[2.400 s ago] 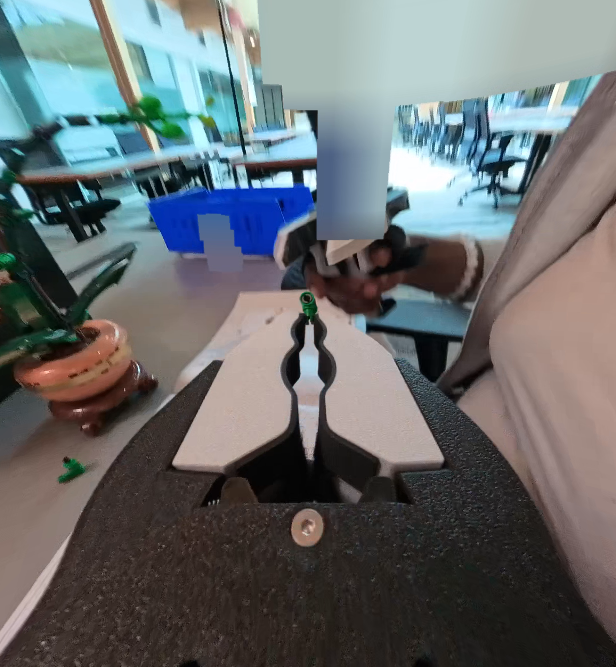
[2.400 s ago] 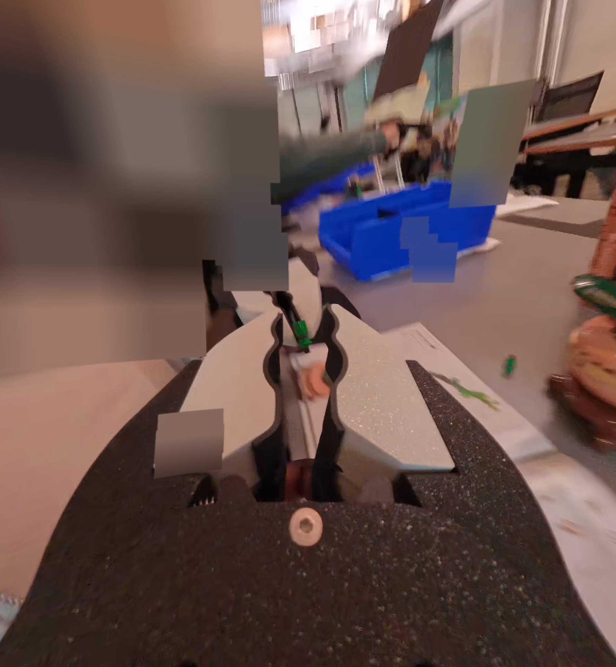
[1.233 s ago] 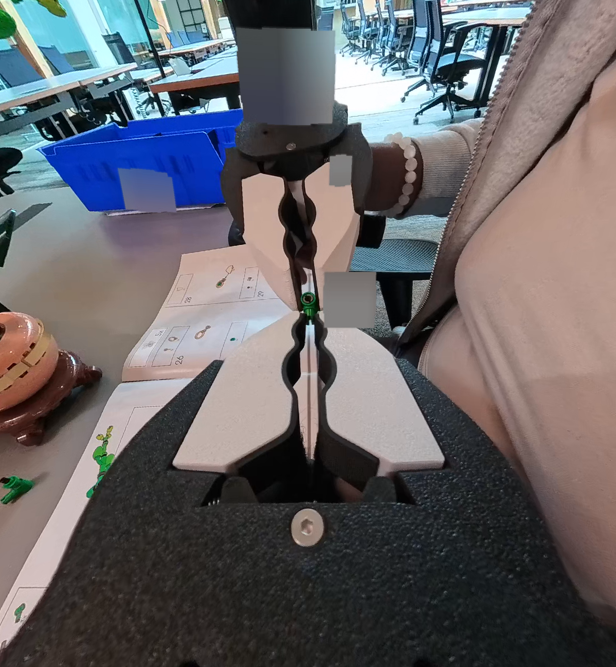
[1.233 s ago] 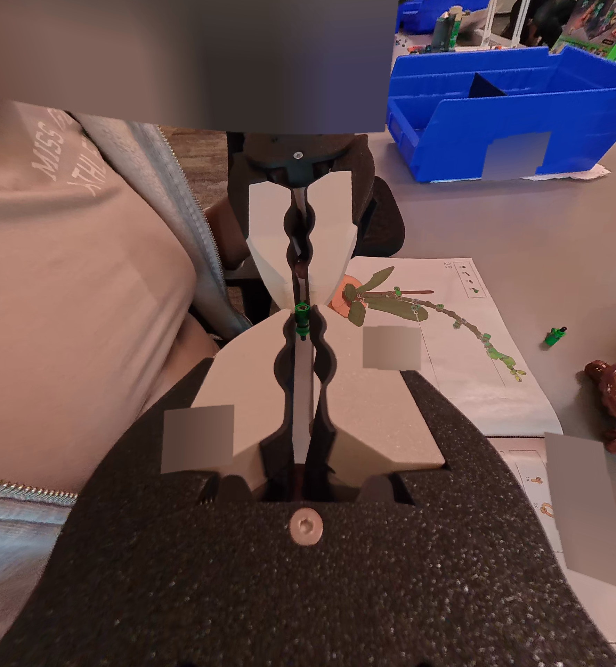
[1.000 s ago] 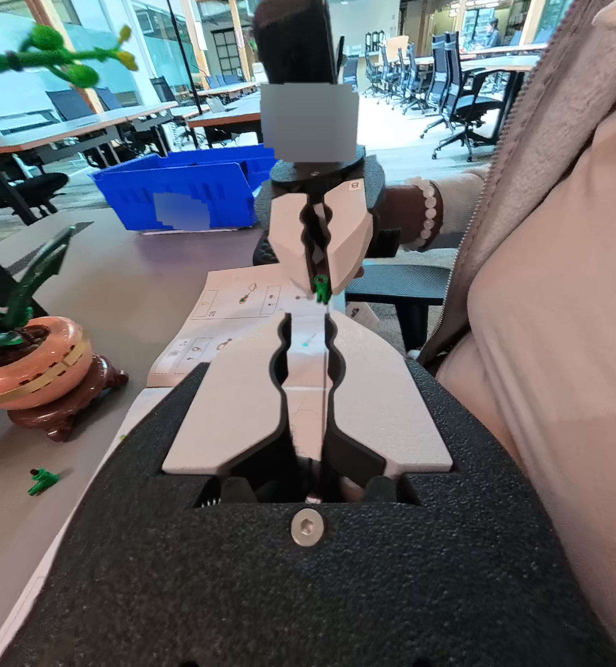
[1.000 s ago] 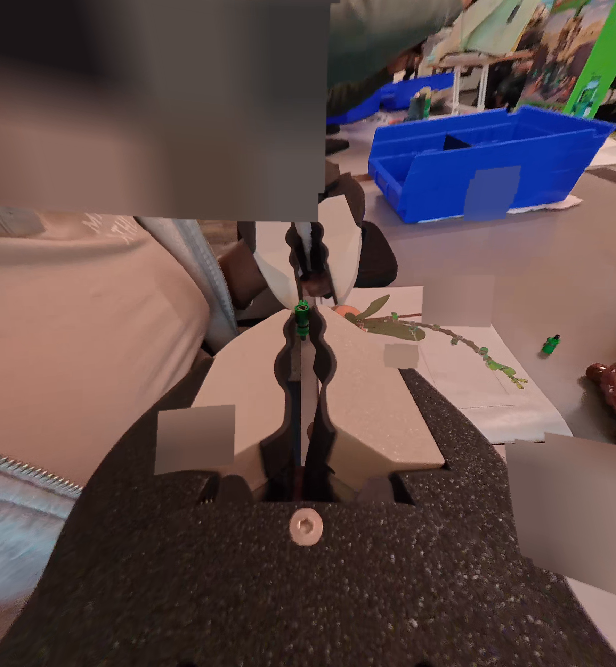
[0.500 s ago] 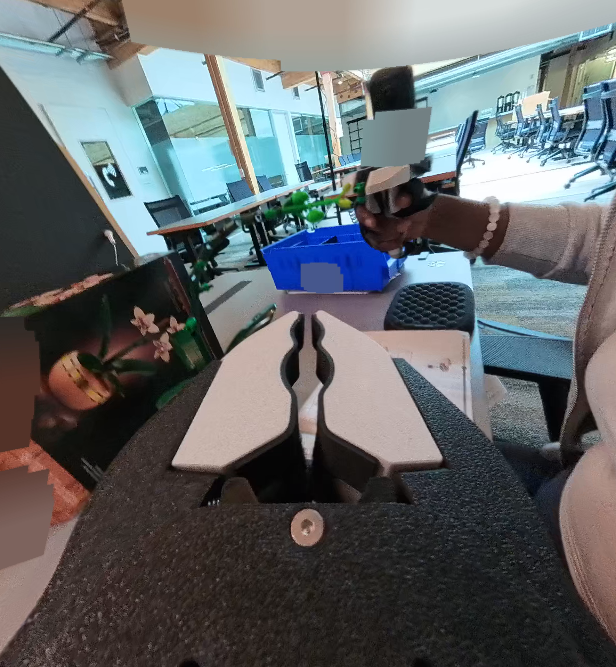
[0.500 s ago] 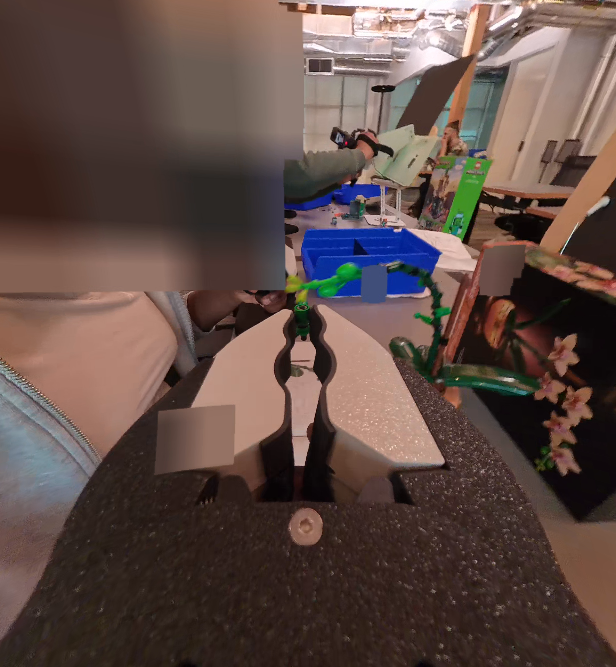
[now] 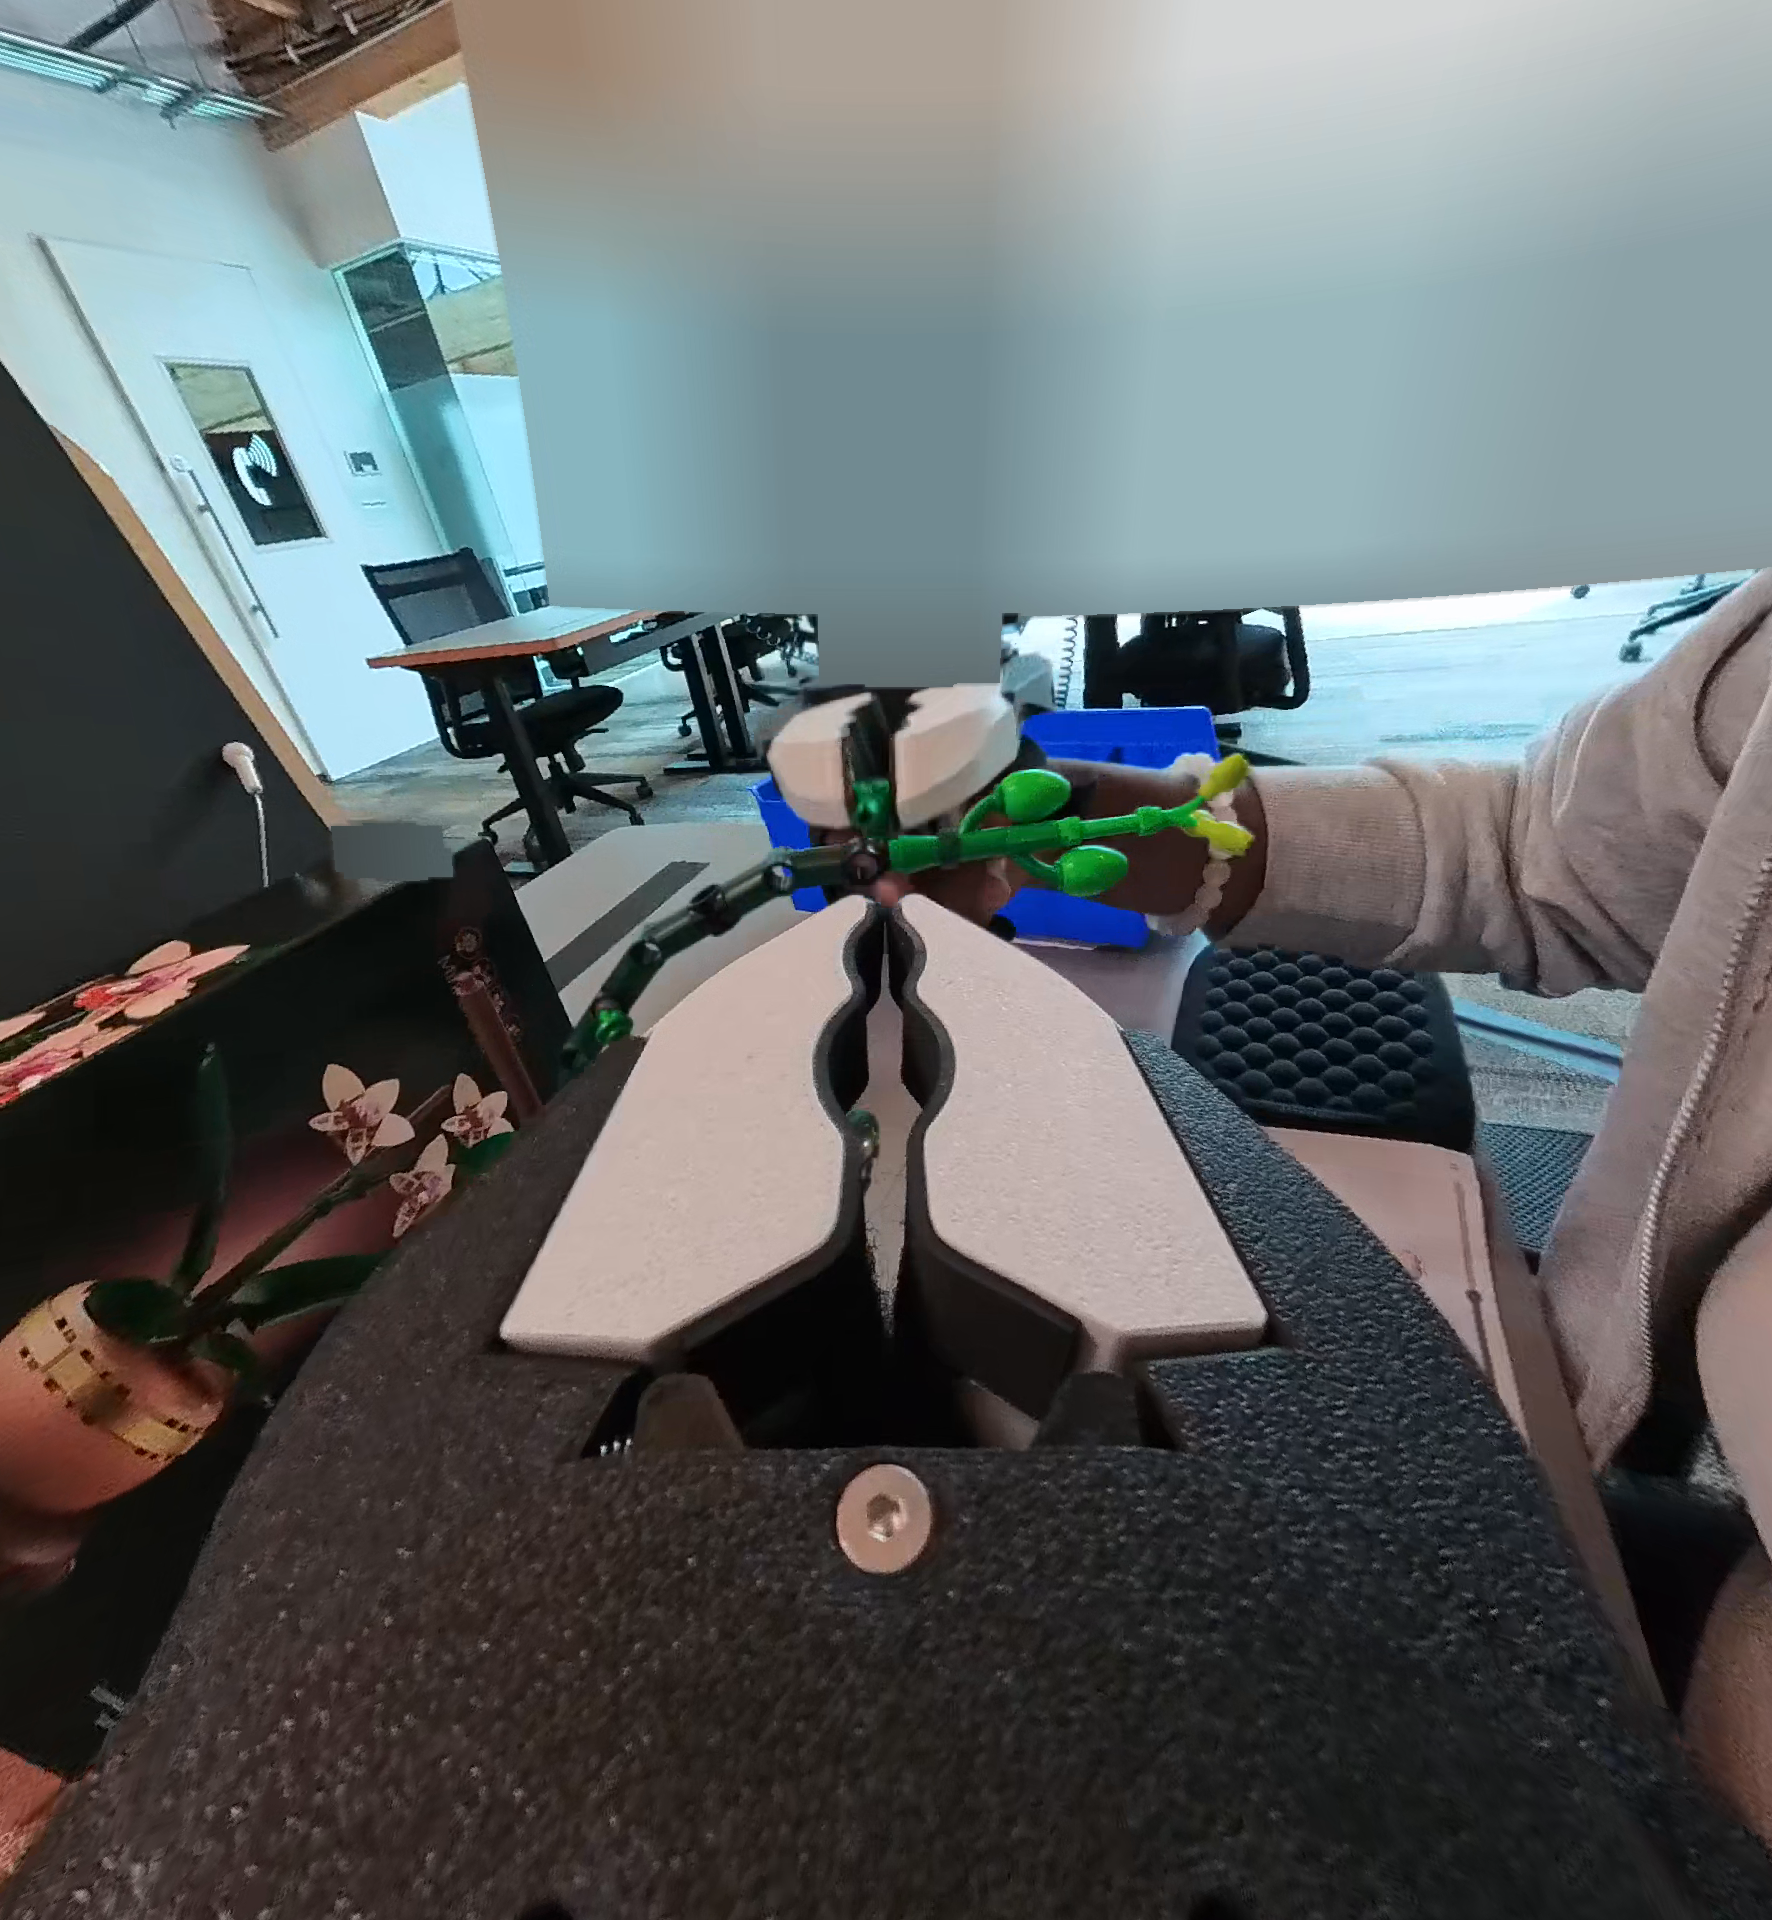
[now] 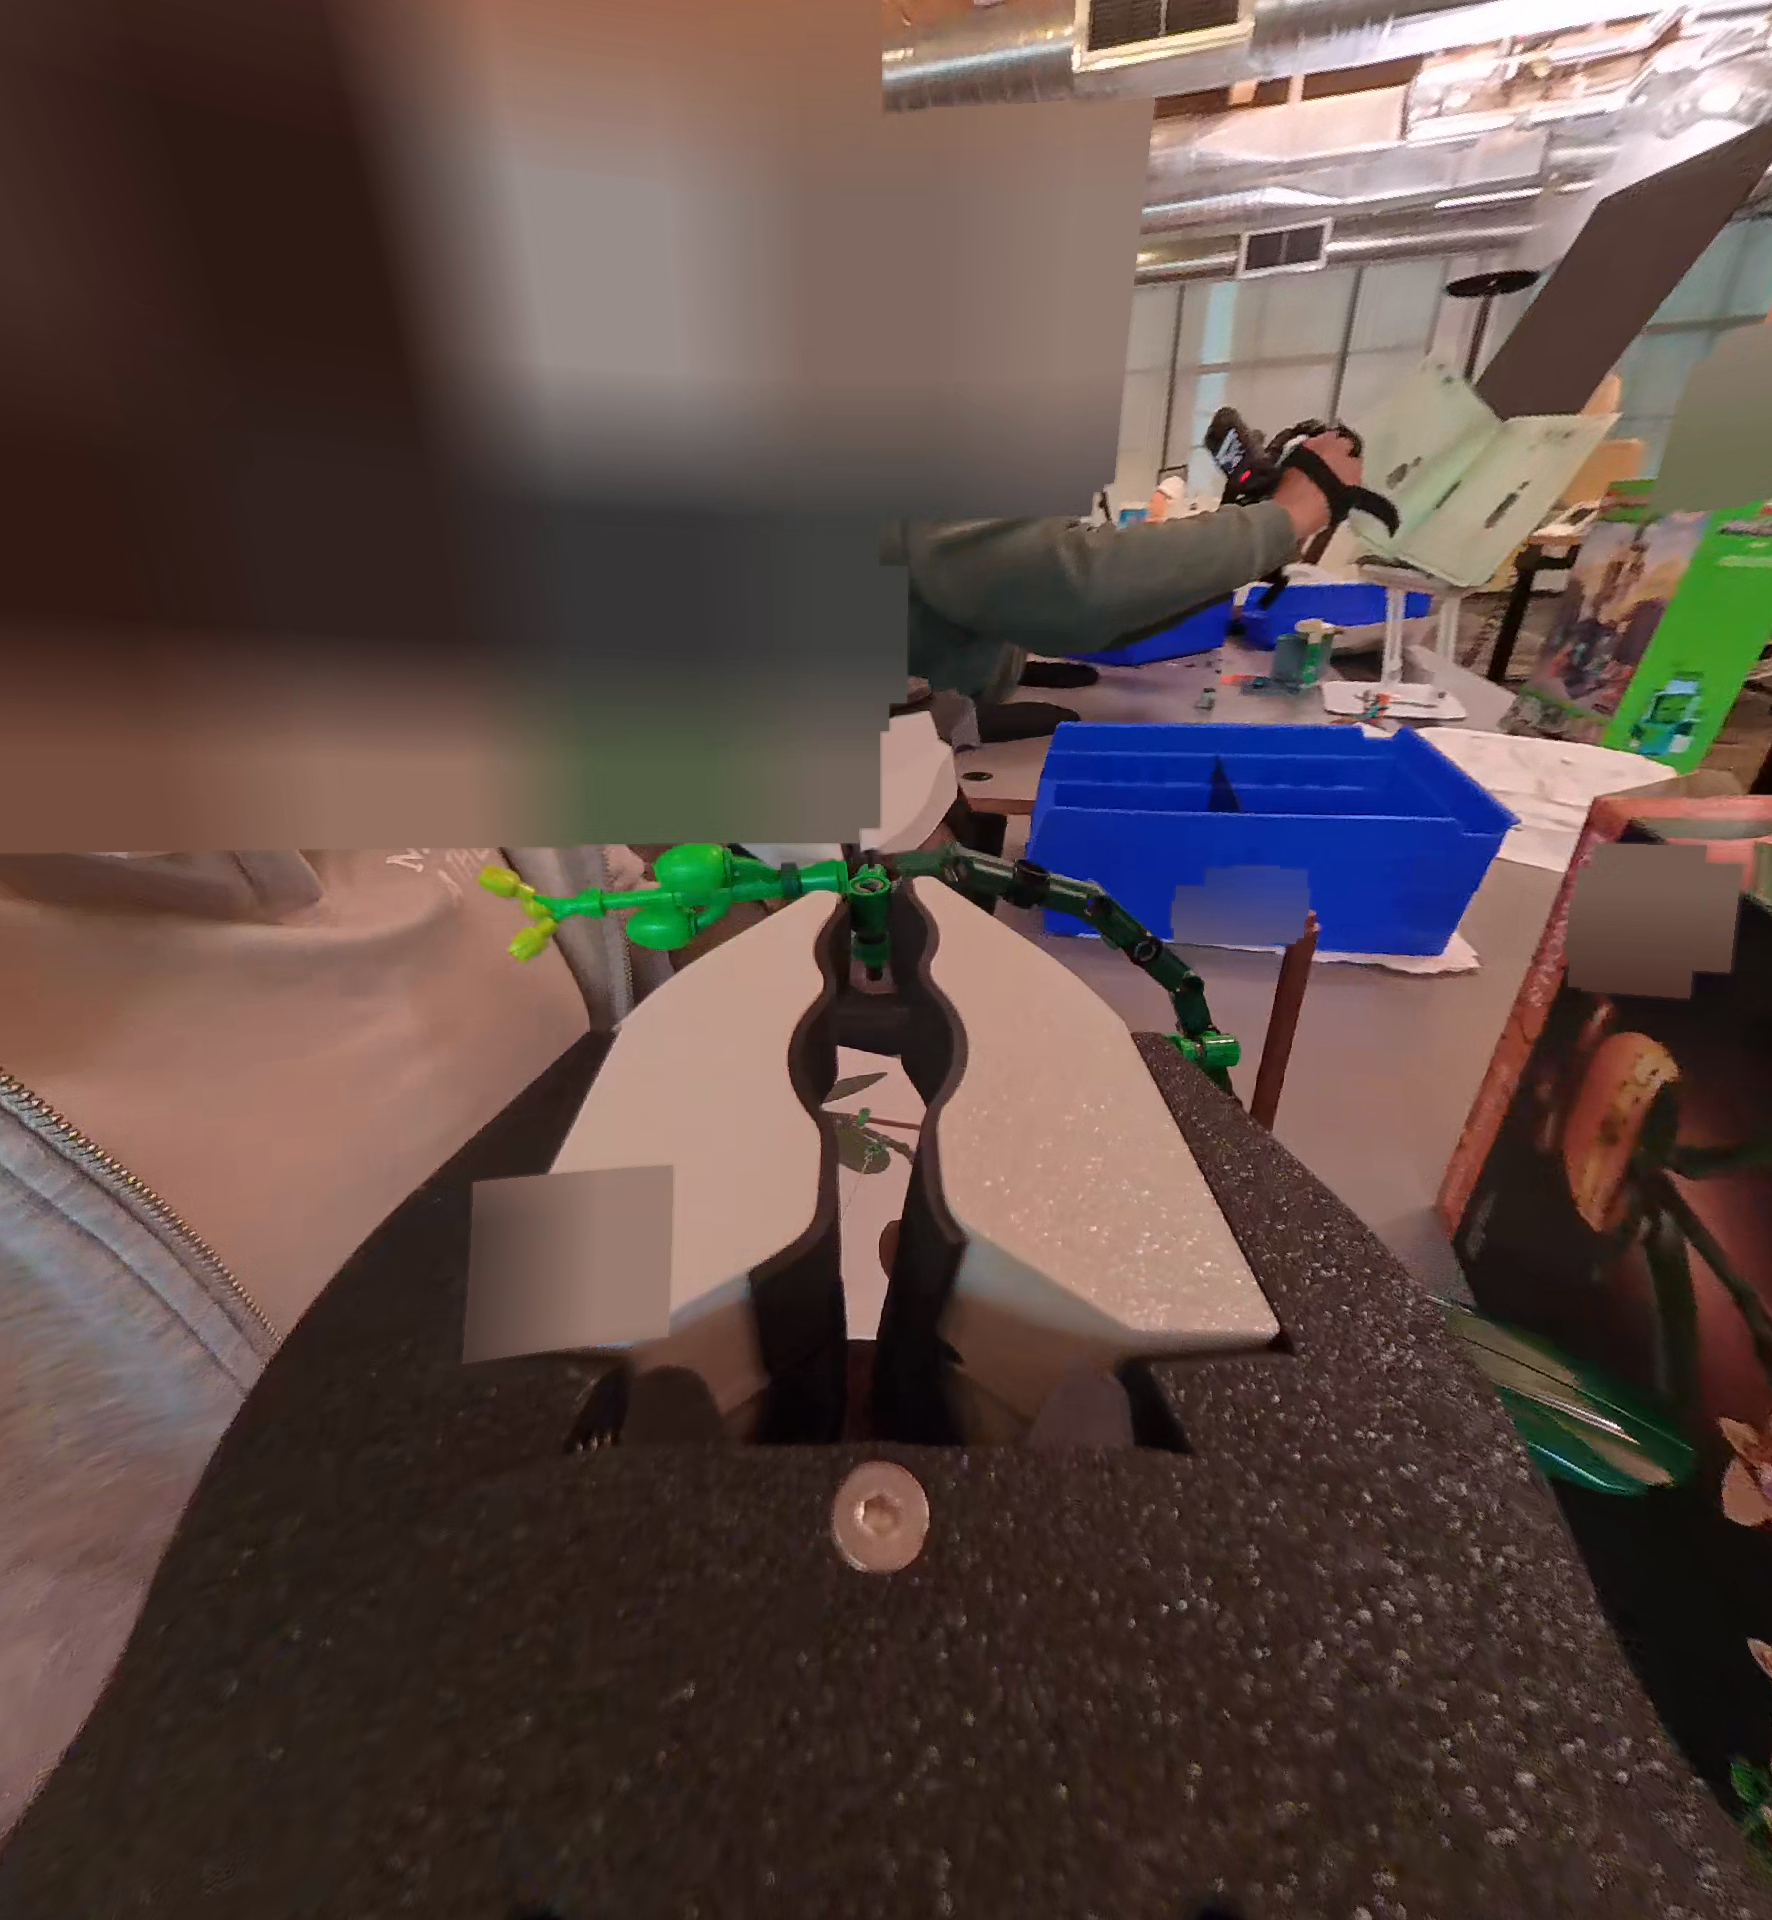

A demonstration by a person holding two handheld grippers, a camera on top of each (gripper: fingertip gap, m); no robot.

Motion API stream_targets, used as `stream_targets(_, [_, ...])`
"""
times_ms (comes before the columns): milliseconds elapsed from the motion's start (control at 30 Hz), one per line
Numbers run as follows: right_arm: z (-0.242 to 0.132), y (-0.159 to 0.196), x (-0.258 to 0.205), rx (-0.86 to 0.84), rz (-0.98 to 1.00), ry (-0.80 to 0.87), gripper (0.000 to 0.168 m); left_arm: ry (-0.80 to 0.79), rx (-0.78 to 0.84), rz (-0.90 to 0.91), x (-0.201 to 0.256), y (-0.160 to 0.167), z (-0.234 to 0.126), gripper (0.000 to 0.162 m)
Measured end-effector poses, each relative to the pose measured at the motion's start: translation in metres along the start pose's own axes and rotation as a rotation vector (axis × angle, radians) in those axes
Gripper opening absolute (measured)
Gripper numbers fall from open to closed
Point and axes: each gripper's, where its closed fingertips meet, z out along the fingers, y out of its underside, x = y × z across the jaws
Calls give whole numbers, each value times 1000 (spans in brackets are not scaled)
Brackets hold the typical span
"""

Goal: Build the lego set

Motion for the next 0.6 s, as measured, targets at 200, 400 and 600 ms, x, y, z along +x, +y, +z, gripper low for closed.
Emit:
stream_targets(200, [3, 4, 1, 51, 34, -62, 7, -3, 11, -5, -2, 0, 5, 0])
stream_targets(400, [5, 6, 3, 51, 33, -82, 7, 12, -1, 27, -1, 0, 8, 0])
stream_targets(600, [7, 4, 1, 53, 16, -102, 6, 16, -18, 58, -3, 0, 8, 0])
